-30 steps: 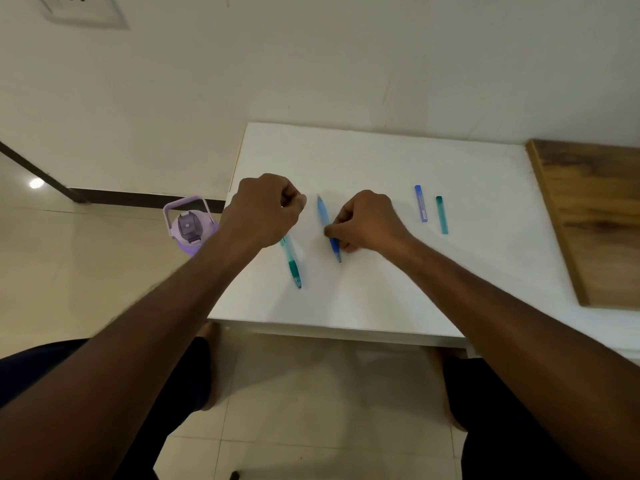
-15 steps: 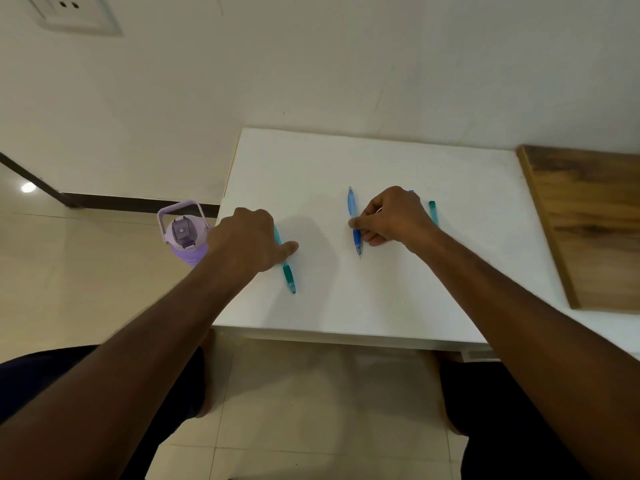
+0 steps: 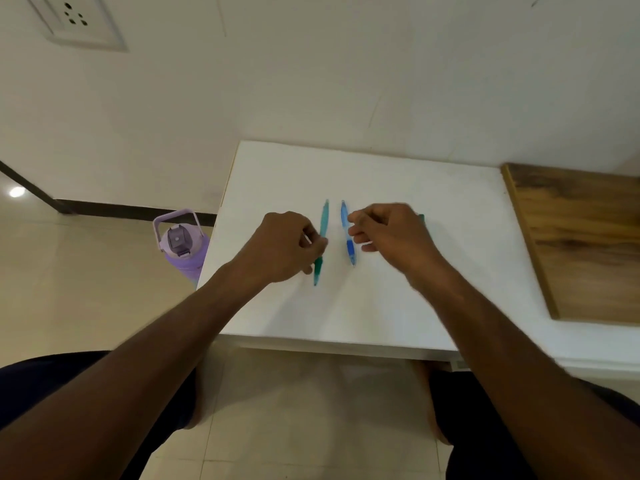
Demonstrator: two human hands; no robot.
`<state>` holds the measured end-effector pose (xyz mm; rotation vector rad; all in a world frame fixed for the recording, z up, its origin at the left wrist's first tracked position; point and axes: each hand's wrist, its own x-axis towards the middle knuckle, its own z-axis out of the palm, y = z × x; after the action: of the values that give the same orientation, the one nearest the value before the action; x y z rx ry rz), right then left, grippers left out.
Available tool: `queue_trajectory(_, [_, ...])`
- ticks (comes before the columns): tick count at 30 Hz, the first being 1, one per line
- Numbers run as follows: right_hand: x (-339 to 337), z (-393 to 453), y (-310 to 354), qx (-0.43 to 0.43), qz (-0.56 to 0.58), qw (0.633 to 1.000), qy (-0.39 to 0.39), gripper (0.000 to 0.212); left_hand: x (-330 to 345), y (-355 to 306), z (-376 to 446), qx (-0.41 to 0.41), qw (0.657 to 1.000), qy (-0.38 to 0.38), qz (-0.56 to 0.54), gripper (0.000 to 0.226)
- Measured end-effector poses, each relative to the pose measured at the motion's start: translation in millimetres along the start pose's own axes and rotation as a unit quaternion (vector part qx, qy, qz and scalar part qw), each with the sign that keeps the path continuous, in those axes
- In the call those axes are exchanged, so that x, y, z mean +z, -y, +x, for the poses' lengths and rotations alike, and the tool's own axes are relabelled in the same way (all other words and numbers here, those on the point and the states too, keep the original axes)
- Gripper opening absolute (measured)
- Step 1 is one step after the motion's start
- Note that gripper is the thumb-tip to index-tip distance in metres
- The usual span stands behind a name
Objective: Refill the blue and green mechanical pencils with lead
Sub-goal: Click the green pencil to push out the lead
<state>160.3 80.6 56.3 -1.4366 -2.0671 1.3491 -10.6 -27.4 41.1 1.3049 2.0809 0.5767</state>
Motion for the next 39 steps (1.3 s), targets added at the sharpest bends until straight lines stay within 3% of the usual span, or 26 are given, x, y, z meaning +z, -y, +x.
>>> queue_trajectory(3, [10,-17,5,0.041,0.095,0.995,0.004,0.026,2,-14,-4,0.108,0.993,-0.034,-0.021,0.024])
queue_trajectory(6, [16,-21,10,0.023,0.139,0.99,-0.008,0.027,4,-18,-9,0.147,0.986,-0.068,-0.036,0.024])
queue_trajectory(10, [20,-13,15,-0.006,0.158,0.987,0.02,0.02,2,-13,-9,0.112,0.987,-0.082,-0.075,0.025])
queue_trajectory(14, [15,2,14,-0.031,0.228,0.973,-0.011,0.015,-7,-4,-3,0.046,0.995,-0.068,-0.062,0.025])
queue_trajectory(16, [13,7,18,-0.022,0.385,0.923,0.008,0.019,-6,-4,-1,0.025,0.996,-0.022,-0.087,0.016])
queue_trajectory(19, [4,6,20,0.001,0.595,0.8,0.078,0.03,3,-5,-2,0.043,0.993,0.036,-0.1,0.008])
queue_trajectory(21, [-5,3,15,0.011,0.641,0.758,0.119,0.053,10,-2,-3,0.059,0.995,0.06,-0.05,0.016])
queue_trajectory(23, [-11,2,9,0.028,0.656,0.744,0.124,0.061,17,8,-2,0.076,0.991,0.054,0.091,0.041])
queue_trajectory(25, [-12,1,7,0.036,0.655,0.746,0.112,0.056,27,20,-3,0.063,0.971,0.039,0.227,0.076])
queue_trajectory(28, [-10,1,13,0.022,0.649,0.752,0.112,0.047,55,35,-10,0.034,0.956,0.025,0.29,0.115])
queue_trajectory(33, [-10,1,31,-0.002,0.64,0.757,0.132,0.057,92,51,-14,0.062,0.96,-0.072,0.262,0.112])
queue_trajectory(37, [-5,1,45,-0.063,0.514,0.844,0.136,0.052,97,56,-11,0.08,0.956,-0.102,0.262,0.11])
queue_trajectory(39, [0,-4,49,-0.08,0.468,0.868,0.147,0.058,98,54,-10,0.075,0.954,-0.104,0.27,0.11])
